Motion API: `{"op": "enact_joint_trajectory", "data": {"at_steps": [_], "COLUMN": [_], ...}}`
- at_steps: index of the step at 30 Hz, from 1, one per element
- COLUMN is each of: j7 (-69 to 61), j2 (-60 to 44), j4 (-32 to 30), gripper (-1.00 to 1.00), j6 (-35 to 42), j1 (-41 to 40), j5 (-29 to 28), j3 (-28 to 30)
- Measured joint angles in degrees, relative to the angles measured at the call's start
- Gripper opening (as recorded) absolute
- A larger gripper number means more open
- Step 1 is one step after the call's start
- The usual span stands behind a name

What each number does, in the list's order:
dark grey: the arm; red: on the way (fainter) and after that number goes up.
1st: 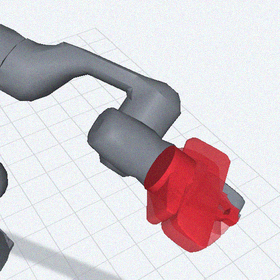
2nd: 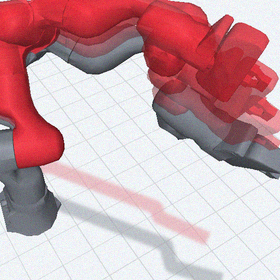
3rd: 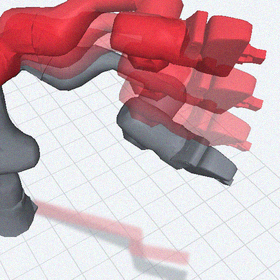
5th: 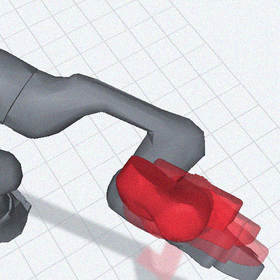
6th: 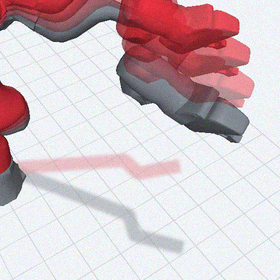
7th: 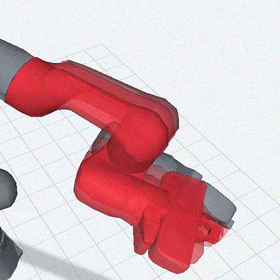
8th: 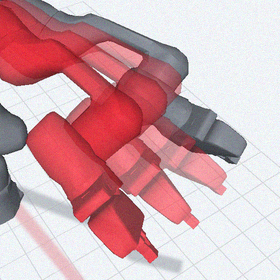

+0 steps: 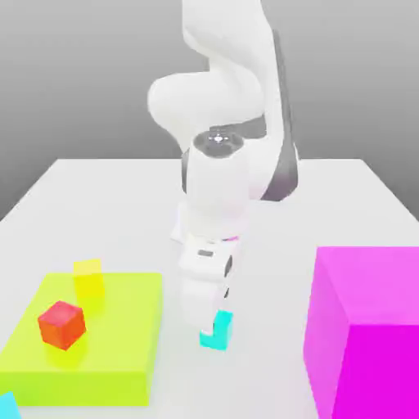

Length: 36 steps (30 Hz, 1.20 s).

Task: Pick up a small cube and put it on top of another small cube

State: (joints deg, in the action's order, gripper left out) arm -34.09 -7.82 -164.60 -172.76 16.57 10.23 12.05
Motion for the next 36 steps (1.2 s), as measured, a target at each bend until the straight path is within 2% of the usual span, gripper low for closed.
{"op": "enact_joint_trajectory", "data": {"at_steps": [6, 7, 13, 16, 22, 28, 36], "j7": [-3.4, -3.5, -3.5, -2.8, 2.9, 7.8, -11.7], "j2": [-7.3, -8.0, -8.4, -6.1, 1.1, 8.0, 11.3], "j4": [1.1, 1.2, 1.3, 1.0, -0.3, -2.0, 7.2], "gripper": [0.0, -1.0, -1.0, -1.0, -1.0, -1.0, -1.0], "j6": [-5.9, -6.5, -6.7, -4.9, 0.8, 6.3, 18.0], "j1": [-8.8, -9.5, -10.0, -7.9, -3.0, -2.7, -9.6], "j5": [4.8, 5.0, 5.1, 3.9, -4.0, -10.4, -11.9], "j3": [-10.2, -11.0, -11.5, -9.0, -2.0, 0.1, 5.4]}}
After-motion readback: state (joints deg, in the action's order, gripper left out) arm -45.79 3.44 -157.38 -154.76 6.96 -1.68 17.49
